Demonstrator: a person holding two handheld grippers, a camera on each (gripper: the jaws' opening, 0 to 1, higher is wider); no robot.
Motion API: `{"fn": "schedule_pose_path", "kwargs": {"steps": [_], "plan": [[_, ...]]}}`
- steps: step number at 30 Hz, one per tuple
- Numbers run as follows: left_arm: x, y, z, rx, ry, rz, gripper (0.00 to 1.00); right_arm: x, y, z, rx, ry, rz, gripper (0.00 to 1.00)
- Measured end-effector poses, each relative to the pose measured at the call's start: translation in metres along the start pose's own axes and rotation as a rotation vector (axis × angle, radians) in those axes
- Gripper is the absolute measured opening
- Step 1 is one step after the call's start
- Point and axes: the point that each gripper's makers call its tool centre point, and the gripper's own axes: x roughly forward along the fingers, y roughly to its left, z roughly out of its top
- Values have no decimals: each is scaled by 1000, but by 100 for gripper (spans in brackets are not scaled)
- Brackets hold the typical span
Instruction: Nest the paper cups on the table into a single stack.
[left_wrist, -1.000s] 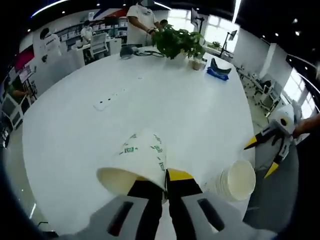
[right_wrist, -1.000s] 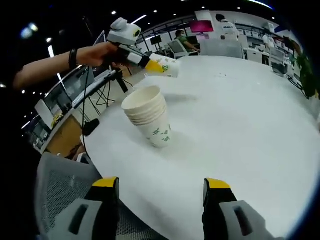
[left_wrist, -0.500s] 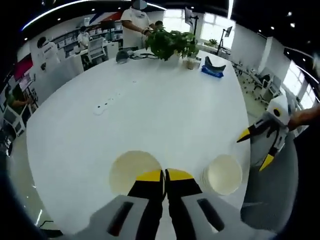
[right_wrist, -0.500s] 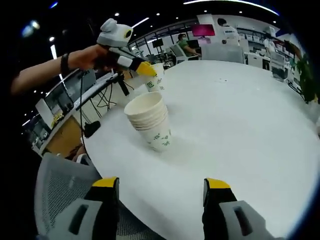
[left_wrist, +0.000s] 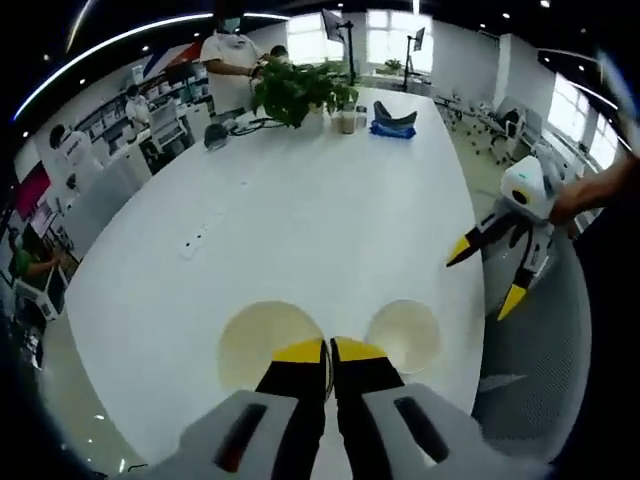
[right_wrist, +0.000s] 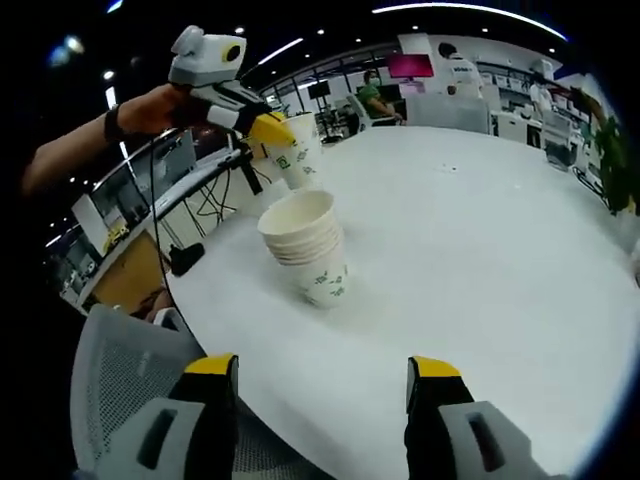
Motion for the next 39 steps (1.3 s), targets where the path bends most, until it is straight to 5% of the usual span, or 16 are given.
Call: {"fn": "schedule_pose_path", "kwargs": {"steps": [17,39], "plan": [[-6,-70,35,108,-28,-112,0,-1,5,-2,-3,2,6,69],[17,-92,14,141,41,-147,0,-1,4,-8,1,16,10,69]]}}
